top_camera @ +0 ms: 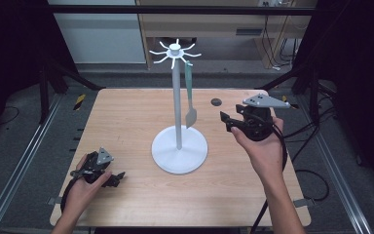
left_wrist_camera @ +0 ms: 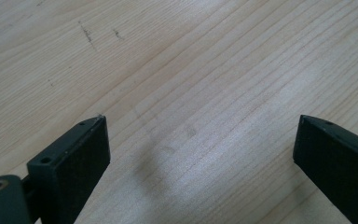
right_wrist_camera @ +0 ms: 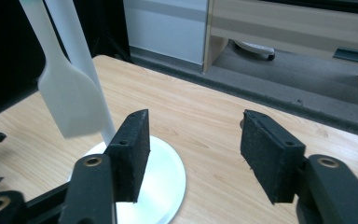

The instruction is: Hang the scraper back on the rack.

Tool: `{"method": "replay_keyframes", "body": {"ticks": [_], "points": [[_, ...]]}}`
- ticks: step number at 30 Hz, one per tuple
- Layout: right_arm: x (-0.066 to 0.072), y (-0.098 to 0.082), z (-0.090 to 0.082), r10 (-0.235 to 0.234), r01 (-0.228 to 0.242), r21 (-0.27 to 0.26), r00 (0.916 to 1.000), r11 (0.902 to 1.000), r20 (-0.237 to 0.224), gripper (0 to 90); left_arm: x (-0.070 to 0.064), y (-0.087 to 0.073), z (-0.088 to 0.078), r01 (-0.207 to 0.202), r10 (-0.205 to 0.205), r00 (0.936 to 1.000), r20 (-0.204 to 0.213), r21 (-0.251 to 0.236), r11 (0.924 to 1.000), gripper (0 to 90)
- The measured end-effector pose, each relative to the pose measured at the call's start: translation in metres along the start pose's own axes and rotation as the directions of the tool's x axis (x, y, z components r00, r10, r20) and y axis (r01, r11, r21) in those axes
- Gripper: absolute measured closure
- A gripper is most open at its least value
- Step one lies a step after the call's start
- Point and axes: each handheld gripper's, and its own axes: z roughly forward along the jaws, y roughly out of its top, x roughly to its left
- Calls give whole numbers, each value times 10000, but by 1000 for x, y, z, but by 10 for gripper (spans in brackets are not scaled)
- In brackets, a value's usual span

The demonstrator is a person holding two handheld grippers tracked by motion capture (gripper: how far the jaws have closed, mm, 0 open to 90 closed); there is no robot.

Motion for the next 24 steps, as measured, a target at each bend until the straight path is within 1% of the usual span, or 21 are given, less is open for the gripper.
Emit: {"method": "replay_keyframes", "body": {"ticks": [9,14,17,21,24], "points": [[-5,-24,3,176,-178,104,9997,9998,153,342,0,0,0,1,-1,10000,-2,3,10000,34],[-8,-36,5,297,-298,30,9993,9996,212,242,0,0,0,-4,4,10000,-4,7,10000,34],[-9,-44,6,329,-330,60,9992,9994,246,198,0,0,0,-8,8,10000,-4,8,10000,34],[-10,-57,8,291,-295,122,9991,9995,306,162,0,0,0,-15,15,10000,-3,17,10000,34],[-11,-69,10,369,-377,245,9988,9990,326,137,0,0,0,-13,13,10000,-7,13,10000,34]]}}
